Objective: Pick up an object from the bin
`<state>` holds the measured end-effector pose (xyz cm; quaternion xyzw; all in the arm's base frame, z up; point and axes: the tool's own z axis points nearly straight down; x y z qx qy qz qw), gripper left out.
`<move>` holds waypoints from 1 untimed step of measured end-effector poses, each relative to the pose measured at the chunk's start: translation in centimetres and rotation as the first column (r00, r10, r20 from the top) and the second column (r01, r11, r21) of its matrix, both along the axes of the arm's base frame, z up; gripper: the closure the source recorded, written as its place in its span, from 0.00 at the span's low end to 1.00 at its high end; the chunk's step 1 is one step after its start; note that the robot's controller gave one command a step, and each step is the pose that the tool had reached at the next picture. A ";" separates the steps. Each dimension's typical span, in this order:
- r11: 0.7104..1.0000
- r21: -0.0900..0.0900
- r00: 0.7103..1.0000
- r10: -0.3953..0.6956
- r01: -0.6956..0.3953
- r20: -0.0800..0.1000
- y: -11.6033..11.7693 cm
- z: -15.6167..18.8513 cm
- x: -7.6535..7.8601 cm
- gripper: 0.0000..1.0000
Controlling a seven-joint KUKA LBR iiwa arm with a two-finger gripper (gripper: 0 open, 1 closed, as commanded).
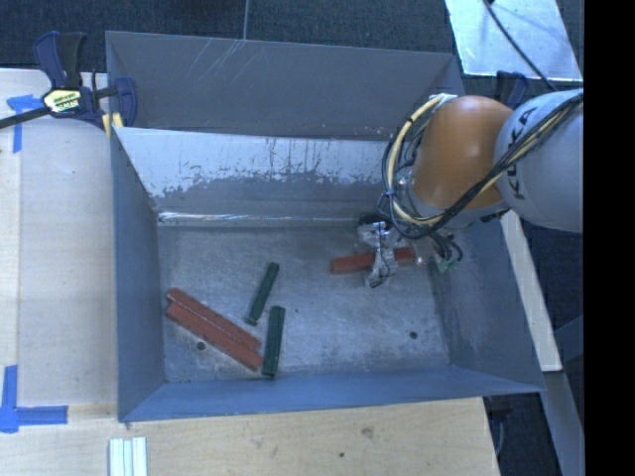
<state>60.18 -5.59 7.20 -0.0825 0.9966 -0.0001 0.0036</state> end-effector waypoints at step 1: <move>1.000 -0.002 1.000 -0.002 0.002 0.004 0.0 6.7 0.3 1.00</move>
Offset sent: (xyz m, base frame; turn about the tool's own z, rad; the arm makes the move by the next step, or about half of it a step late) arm 0.0000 0.0000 0.0620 0.0000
